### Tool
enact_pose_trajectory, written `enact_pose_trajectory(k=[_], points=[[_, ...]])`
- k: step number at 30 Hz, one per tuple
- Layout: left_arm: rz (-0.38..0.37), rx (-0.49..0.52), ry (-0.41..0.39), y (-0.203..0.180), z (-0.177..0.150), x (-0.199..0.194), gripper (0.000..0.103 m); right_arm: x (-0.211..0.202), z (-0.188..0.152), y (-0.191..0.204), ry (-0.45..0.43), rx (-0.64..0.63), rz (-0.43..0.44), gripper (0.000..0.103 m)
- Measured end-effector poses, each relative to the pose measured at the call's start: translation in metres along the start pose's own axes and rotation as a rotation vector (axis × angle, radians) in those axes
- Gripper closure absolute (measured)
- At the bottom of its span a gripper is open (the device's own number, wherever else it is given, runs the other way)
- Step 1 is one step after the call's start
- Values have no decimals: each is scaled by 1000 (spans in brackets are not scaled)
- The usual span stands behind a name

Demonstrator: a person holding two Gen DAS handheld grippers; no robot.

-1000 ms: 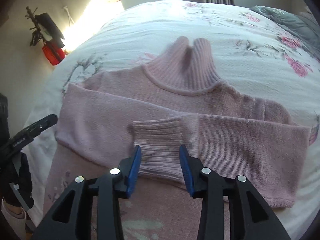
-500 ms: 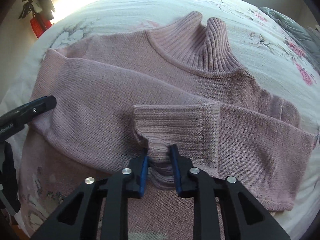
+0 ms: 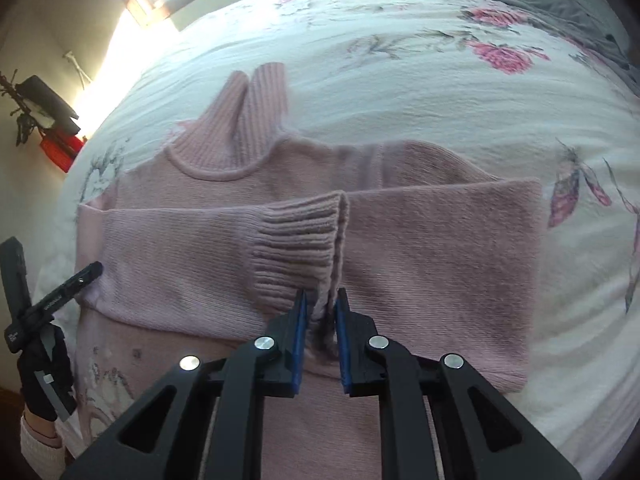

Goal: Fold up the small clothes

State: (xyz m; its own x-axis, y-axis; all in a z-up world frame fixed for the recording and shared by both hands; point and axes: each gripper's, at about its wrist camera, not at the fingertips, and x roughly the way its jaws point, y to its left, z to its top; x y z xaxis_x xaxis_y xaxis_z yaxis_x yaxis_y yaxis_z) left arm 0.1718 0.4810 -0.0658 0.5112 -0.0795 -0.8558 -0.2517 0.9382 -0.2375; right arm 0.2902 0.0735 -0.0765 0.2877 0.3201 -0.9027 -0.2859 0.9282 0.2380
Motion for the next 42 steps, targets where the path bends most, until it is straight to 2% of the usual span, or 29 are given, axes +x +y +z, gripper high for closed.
enact_pose_trajectory(k=[3, 6, 9, 12, 14, 18, 27, 31, 34, 37, 39, 41, 42], points=[[14, 6, 7, -2, 2, -3, 60, -2, -5, -23, 17, 30, -45, 86], [31, 22, -38, -13, 8, -18, 60, -16, -3, -27, -19, 34, 7, 86], [-11, 51, -61, -33, 14, -29, 59, -23, 3, -5, -48, -19, 74, 84], [-30, 97, -40, -53, 17, -22, 58, -14, 6, 17, -34, -77, 80, 83], [-3, 124, -22, -59, 15, -11, 58, -2, 5, 23, -13, -91, 55, 83], [19, 116, 28, -48, 5, 15, 58, 27, -5, 15, 49, -73, 29, 83], [-39, 182, -25, -40, -5, 19, 53, 43, -13, 3, 47, -89, 84, 85], [-56, 185, -14, -39, -1, 17, 53, 41, -8, 2, 68, -113, 105, 85], [-30, 231, -11, -51, 11, 11, 53, 28, 4, 4, 47, -149, 122, 81], [-59, 254, -29, -68, 37, 11, 50, 15, 35, 9, 0, -140, 166, 76], [-74, 256, -17, -84, 62, 22, 50, 15, 64, 15, -23, -126, 169, 67], [-110, 241, 20, -99, 87, 40, 50, 23, 94, 22, -29, -110, 175, 51], [-124, 228, 42, -105, 99, 51, 50, 29, 110, 26, -28, -100, 175, 51]])
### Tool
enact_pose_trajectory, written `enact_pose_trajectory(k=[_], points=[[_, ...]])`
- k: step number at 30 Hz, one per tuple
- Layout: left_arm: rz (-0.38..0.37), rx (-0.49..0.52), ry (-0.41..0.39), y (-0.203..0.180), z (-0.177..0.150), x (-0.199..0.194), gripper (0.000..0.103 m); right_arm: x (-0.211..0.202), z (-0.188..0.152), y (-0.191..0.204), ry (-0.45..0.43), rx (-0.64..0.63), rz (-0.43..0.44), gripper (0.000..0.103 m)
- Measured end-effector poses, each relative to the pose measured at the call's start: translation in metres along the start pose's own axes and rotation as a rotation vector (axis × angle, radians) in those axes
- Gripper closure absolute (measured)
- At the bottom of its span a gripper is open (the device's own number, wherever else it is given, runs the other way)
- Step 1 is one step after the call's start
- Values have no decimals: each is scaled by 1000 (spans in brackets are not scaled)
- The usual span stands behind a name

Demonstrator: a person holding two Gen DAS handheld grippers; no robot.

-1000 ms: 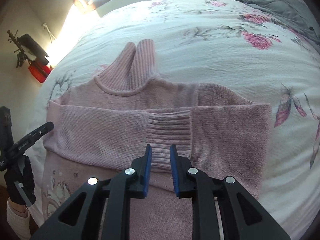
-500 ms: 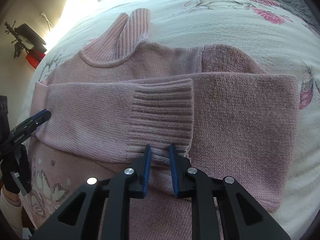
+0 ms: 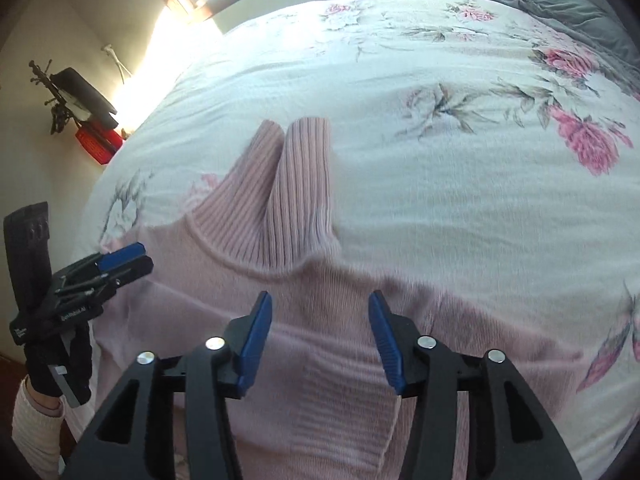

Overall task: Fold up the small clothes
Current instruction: 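Grasp the turtleneck collar with the left tool while the right tool grasps it too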

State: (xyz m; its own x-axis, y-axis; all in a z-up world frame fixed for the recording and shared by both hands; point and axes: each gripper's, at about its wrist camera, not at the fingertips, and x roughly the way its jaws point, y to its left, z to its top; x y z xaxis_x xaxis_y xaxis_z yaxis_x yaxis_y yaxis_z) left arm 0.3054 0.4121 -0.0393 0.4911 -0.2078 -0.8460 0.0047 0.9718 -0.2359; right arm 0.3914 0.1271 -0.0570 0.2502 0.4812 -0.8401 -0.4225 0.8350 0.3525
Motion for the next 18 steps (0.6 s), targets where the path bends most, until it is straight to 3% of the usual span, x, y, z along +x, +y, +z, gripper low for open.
enact_pose_trajectory(k=[6, 14, 15, 16, 17, 18], points=[[-57, -63, 58, 4, 57, 55, 49, 52, 59, -5, 41, 92, 48, 40], [-101, -43, 80, -4, 75, 95, 51, 100, 67, -8, 61, 140, 109, 39], [-100, -51, 76, -6, 76, 97, 56, 101, 67, -9, 52, 144, 108, 42], [-103, -62, 68, -6, 77, 98, 62, 101, 66, -9, 43, 149, 116, 59], [-109, -71, 62, -6, 76, 99, 80, 102, 65, -9, 44, 155, 146, 79], [-114, -80, 63, -5, 76, 100, 84, 102, 65, -10, 42, 163, 185, 85]])
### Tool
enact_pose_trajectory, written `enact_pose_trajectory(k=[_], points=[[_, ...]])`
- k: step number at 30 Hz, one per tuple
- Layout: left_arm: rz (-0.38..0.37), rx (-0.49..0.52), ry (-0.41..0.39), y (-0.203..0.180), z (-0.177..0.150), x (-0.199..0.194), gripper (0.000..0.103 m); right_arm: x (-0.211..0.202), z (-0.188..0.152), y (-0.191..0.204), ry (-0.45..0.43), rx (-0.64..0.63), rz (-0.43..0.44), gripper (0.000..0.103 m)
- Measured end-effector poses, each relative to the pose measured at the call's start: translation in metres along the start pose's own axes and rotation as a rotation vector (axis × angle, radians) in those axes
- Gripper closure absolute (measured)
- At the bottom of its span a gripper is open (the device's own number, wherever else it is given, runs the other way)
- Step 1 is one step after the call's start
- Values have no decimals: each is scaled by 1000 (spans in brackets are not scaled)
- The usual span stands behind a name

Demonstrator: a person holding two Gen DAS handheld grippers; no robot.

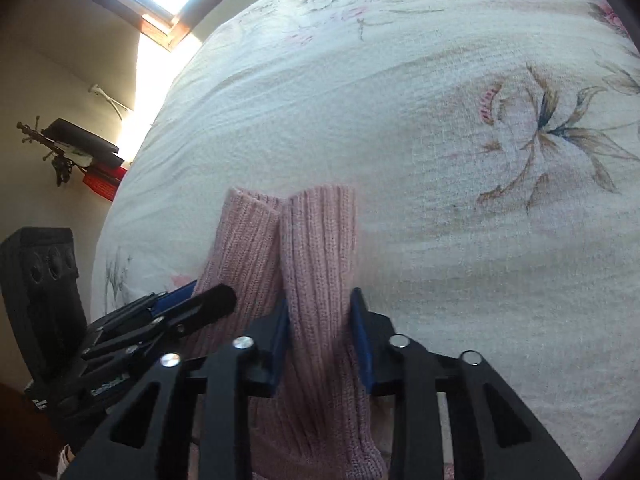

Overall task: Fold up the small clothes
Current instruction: 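Grasp the turtleneck collar with the left tool while the right tool grasps it too, then fold the collar down onto the sweater body and open both tools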

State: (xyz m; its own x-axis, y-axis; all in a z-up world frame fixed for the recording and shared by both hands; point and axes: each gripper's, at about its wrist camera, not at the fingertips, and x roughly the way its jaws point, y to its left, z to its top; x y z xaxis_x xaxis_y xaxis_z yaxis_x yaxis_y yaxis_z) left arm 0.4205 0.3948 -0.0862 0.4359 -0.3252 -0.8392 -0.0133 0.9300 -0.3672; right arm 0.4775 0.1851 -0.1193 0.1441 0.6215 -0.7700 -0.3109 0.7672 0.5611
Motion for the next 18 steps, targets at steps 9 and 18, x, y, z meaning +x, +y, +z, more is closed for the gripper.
enact_pose_trajectory(k=[9, 18], points=[[-128, -4, -158, -2, -19, -53, 91, -60, -28, 23, -144, -182, 19, 87], [-173, 142, -220, -24, -90, -110, 89, -108, -101, 53, -179, -370, 22, 86]])
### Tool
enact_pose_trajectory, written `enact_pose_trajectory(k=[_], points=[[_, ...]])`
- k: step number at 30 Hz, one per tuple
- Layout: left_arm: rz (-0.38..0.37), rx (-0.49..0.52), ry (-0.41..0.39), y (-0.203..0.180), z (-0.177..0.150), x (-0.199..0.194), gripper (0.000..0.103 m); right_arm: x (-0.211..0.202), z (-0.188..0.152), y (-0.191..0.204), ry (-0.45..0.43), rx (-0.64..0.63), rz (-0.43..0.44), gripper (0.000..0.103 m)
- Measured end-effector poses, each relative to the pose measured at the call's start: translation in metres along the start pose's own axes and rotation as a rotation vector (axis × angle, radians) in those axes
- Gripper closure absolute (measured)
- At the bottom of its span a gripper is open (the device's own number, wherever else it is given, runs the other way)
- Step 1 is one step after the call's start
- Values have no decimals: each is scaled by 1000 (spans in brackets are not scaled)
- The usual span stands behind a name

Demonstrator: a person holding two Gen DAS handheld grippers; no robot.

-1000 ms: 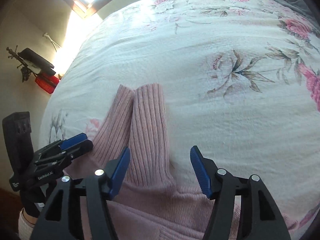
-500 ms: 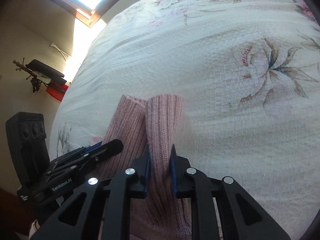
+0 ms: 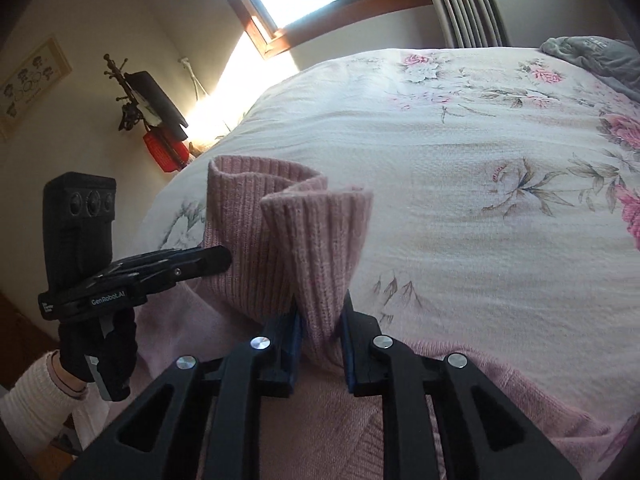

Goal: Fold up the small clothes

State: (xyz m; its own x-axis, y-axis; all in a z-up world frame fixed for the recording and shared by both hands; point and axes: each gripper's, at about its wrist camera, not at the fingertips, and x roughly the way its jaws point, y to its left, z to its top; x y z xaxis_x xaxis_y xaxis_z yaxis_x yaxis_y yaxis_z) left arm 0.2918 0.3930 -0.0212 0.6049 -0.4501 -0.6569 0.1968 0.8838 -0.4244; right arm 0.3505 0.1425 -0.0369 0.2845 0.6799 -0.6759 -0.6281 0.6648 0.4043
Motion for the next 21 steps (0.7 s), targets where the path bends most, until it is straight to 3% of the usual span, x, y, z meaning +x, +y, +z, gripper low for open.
enact_pose_trajectory(k=[7, 12, 15, 21], points=[[16, 48, 100, -5, -67, -21, 82, -17, -64, 28, 100, -100, -15, 72], [-35, 23, 158, 2, -99, -41, 82, -43, -100, 34, 156, -95, 132, 59], [-66, -13, 156, 6, -96, -46, 74, -55, -94, 29, 121, -24, 162, 53], [15, -200, 219, 32, -78, -5, 70, -12, -66, -15, 139, 225, 47, 51]])
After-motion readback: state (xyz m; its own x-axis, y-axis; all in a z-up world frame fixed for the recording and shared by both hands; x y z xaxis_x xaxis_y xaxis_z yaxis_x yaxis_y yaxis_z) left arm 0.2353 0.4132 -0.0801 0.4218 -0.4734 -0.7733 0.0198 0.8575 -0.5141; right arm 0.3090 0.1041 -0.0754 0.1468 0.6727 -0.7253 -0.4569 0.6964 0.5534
